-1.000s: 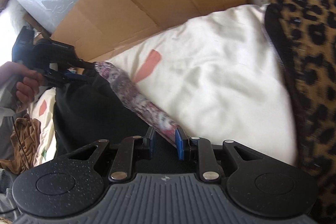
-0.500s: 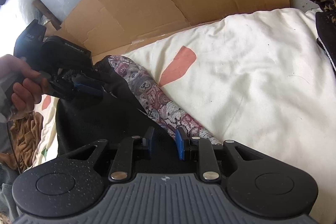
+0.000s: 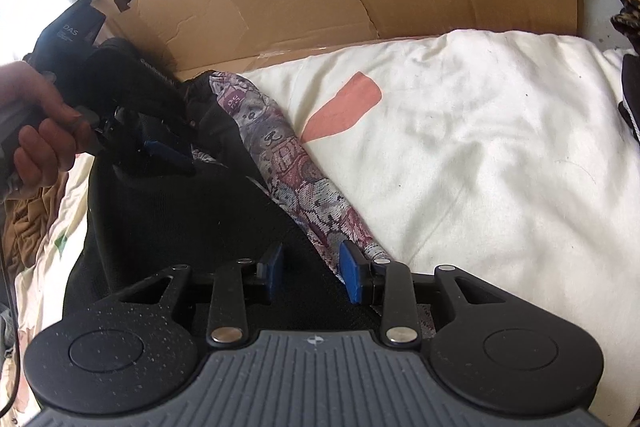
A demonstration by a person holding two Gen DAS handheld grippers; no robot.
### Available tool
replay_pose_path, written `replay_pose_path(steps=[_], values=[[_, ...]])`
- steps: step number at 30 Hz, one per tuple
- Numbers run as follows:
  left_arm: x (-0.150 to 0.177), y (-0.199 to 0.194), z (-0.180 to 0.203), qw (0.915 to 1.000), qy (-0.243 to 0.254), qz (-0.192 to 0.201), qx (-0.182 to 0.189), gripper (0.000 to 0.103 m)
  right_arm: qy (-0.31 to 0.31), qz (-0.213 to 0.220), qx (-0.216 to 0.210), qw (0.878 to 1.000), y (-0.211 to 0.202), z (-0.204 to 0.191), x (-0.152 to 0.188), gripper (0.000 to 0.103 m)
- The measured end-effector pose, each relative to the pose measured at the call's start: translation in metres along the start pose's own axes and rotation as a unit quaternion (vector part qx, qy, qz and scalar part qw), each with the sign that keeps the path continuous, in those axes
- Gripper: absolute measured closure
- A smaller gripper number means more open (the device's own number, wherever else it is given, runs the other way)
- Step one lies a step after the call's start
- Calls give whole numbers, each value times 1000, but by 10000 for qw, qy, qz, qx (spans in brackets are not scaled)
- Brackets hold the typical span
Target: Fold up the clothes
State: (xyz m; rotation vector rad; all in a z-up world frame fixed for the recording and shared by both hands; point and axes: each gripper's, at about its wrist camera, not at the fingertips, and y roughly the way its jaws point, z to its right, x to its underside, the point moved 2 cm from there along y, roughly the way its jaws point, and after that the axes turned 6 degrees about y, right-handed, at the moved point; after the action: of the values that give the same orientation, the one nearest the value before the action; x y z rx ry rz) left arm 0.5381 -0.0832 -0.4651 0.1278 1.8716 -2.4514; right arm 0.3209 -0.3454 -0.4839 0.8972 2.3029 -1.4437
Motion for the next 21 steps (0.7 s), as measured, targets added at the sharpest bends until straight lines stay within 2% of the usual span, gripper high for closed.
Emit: replay_pose_path(steps=[1, 3, 5, 13, 21], values=[[-1, -1, -2, 10000, 7, 7, 42, 89, -52, -15, 8, 10000, 0, -1, 0, 70], [-1, -5, -3, 9999, 48, 66, 143, 95, -155, -45, 24, 9999, 0, -2, 0, 98], [-2, -11, -4, 9995, 85, 154, 249, 97, -117, -51, -21, 9999, -2, -1, -1, 102], [-7, -48, 23, 9918, 635, 887, 673, 97, 211, 216, -53, 9995, -20, 4, -2, 103], [-18, -34, 48, 9878, 1024, 1021, 586, 98, 353, 244, 72, 9991, -17, 14, -4, 103]])
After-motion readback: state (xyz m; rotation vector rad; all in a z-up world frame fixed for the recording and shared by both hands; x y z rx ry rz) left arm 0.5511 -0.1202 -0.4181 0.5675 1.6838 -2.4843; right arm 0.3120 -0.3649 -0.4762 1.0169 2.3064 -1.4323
